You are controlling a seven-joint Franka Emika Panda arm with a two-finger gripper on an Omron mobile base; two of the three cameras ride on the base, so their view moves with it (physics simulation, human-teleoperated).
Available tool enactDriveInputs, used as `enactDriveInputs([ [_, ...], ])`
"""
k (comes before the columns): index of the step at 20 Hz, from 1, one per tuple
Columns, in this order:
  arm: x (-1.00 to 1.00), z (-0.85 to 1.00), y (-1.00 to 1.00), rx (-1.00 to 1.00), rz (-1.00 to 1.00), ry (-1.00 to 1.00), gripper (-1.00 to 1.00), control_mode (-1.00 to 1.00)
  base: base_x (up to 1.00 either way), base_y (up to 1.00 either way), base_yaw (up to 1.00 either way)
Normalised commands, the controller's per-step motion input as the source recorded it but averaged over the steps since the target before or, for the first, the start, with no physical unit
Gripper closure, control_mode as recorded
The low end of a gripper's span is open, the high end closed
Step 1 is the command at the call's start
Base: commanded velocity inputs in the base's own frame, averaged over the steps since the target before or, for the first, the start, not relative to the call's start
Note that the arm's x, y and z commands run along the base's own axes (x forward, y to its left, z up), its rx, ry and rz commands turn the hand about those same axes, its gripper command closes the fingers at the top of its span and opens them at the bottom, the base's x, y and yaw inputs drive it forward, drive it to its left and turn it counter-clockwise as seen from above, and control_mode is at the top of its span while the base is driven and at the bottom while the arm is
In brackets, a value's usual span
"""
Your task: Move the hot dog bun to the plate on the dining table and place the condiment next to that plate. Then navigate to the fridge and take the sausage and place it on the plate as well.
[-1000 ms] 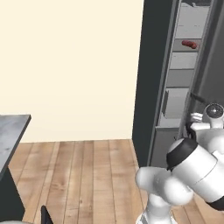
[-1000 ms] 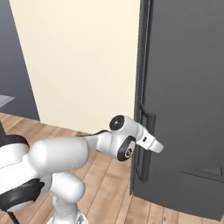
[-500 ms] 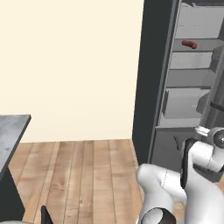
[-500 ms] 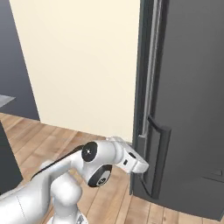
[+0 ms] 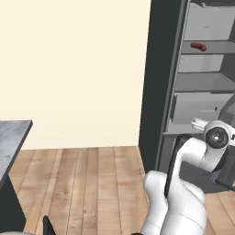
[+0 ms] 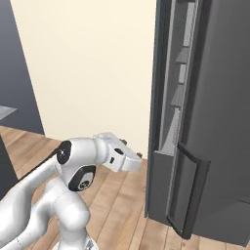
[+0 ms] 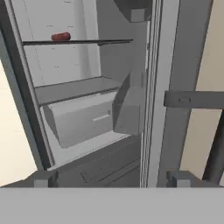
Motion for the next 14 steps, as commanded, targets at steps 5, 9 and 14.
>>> enactDriveInputs([
  [5,1.0,0.14,-0.16,-0.13,-0.19,0.08,-1.0,-1.0,0.0,0.0,0.0],
  [9,1.0,-0.06,-0.54,-0.08,-0.27,0.27,-1.0,-1.0,0.0,0.0,0.0],
  [14,0.99,-0.32,-0.94,-0.02,-0.24,0.25,-1.0,-1.0,0.0,0.0,0.0],
])
